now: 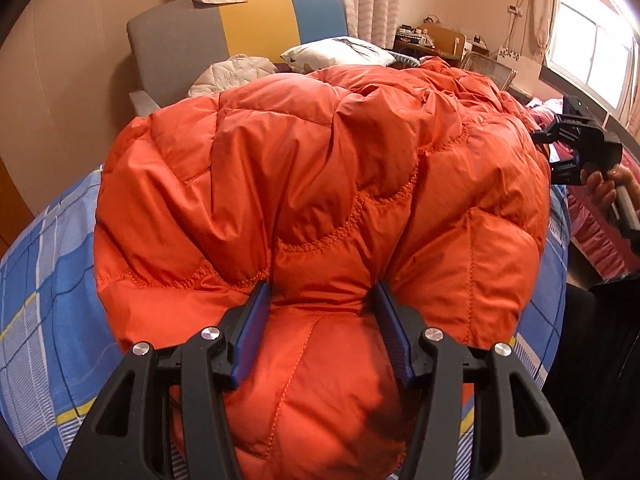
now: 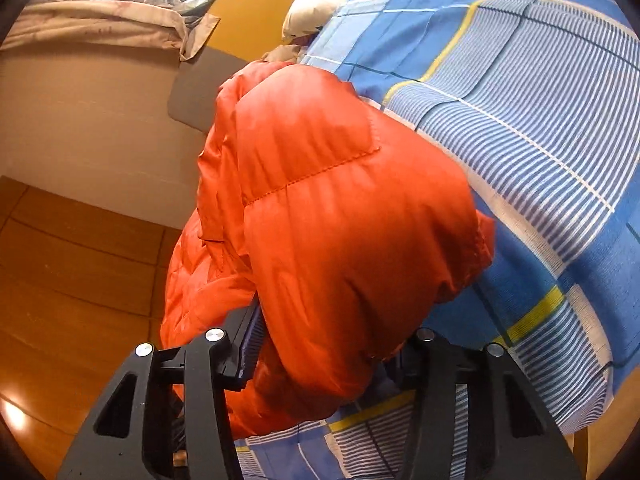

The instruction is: Fold large clothes

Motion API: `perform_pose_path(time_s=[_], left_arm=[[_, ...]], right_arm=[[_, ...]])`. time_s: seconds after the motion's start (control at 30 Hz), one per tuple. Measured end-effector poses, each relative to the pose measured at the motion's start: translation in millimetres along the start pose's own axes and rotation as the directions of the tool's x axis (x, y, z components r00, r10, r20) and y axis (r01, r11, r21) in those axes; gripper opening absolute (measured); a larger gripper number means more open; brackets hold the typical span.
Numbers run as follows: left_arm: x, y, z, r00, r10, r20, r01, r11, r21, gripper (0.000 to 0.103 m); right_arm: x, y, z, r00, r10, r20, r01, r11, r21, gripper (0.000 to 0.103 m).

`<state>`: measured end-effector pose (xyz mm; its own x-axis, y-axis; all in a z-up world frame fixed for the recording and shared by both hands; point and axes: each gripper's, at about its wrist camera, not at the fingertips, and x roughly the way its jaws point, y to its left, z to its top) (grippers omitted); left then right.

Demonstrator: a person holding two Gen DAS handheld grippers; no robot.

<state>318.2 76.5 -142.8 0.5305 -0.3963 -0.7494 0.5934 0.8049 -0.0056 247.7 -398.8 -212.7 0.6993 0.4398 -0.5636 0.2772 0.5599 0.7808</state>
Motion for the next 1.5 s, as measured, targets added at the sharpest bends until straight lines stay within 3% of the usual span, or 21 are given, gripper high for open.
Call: perform_pose_path(time_s=[0.17,0.23,0.37,0.63,0.83,0.93,1.07,1.1,1.17,1.2,1.23,1.27,1.3,1.33,1.4,1.43,1.47,1.5], left_arm=[[-5.8,-9.8,-0.1,0.999,0.051,-0.009,-0.051,0.999,0.018,0.055],[-11.0,-12.2,-1.5,0.997,0.08,-0.01,-0.08,0.997,0.012,0.064],[-25.6,-6.6,-4.5,0.998,0.06,0.022,-0.058,0.996,-0.069,0.069],[-46.6,-3.2,-14.8,0.996,0.075,0.049,-0.069,0.991,-0.111,0.07],[-54.4,-9.6,-9.7,0.997,0.059,0.051,-0.058,0.998,-0.016,0.069],[-64.3,-4.1,-2.6,0.997,0.002,0.083,-0.006,0.998,0.056,0.069],[-52.1,-2.6,3.9,1.0,-0.019,0.0,0.019,0.986,0.167,0.063],[-51.2,0.0,5.0,1.0,-0.002,-0.011,0.004,0.987,0.16,0.063],[-59.9,18.7,4.7,0.999,0.007,0.048,-0.007,1.0,0.001,0.068],[-65.0,30.0,2.4,0.992,0.106,0.075,-0.096,0.988,-0.123,0.079],[-69.4,41.2,-1.7,0.984,0.165,0.073,-0.14,0.953,-0.27,0.082],[-72.1,46.6,-6.1,0.984,0.159,0.085,-0.12,0.929,-0.35,0.082],[-73.0,48.1,-11.8,0.975,0.209,0.073,-0.159,0.89,-0.428,0.079],[-71.9,47.9,-16.5,0.96,0.278,0.034,-0.225,0.839,-0.496,0.079],[-64.1,50.9,-25.9,0.957,0.289,-0.035,-0.249,0.75,-0.613,0.074],[-58.9,50.9,-29.4,0.944,0.317,-0.09,-0.297,0.698,-0.652,0.067],[-55.6,51.7,-31.5,0.931,0.34,-0.133,-0.336,0.657,-0.675,0.066],[-53.8,50.7,-32.1,0.931,0.34,-0.134,-0.332,0.635,-0.697,0.065]], right_arm=[[-3.6,-3.3,-2.8,1.0,-0.015,0.006,0.015,1.0,0.003,0.065],[-5.9,-2.4,-3.8,0.999,-0.036,0.007,0.036,0.999,-0.01,0.076],[-11.9,-1.3,-1.0,0.998,-0.052,0.019,0.053,0.998,-0.033,0.076],[-16.7,1.6,-1.7,0.997,-0.07,0.018,0.071,0.994,-0.078,0.076],[-12.3,2.7,-2.6,0.996,-0.083,0.014,0.084,0.992,-0.091,0.076],[-11.1,5.4,-2.0,0.996,-0.094,0.008,0.094,0.99,-0.104,0.076],[-10.4,6.6,-0.9,0.994,-0.105,0.005,0.105,0.988,-0.113,0.076],[-10.4,6.6,-1.0,0.994,-0.109,0.004,0.108,0.987,-0.115,0.076],[-11.6,5.6,-0.7,0.994,-0.106,0.004,0.106,0.988,-0.116,0.076],[-11.9,4.4,-0.6,0.995,-0.104,0.003,0.104,0.988,-0.112,0.079],[-10.8,4.2,-0.8,0.994,-0.109,0.005,0.109,0.988,-0.111,0.08],[-10.0,3.3,-1.0,0.994,-0.109,0.006,0.109,0.988,-0.112,0.08],[-8.4,1.8,-1.2,0.995,-0.102,0.004,0.102,0.989,-0.107,0.08],[-8.4,-0.1,-0.6,0.996,-0.094,0.004,0.094,0.99,-0.103,0.08],[-7.7,-0.5,0.1,0.996,-0.089,0.006,0.089,0.99,-0.106,0.08],[-7.6,-0.9,0.5,0.996,-0.086,0.006,0.087,0.99,-0.107,0.081],[-7.1,-1.7,0.9,0.997,-0.082,0.005,0.082,0.991,-0.105,0.081],[-7.2,-2.6,1.2,0.997,-0.077,0.005,0.077,0.992,-0.103,0.081]])
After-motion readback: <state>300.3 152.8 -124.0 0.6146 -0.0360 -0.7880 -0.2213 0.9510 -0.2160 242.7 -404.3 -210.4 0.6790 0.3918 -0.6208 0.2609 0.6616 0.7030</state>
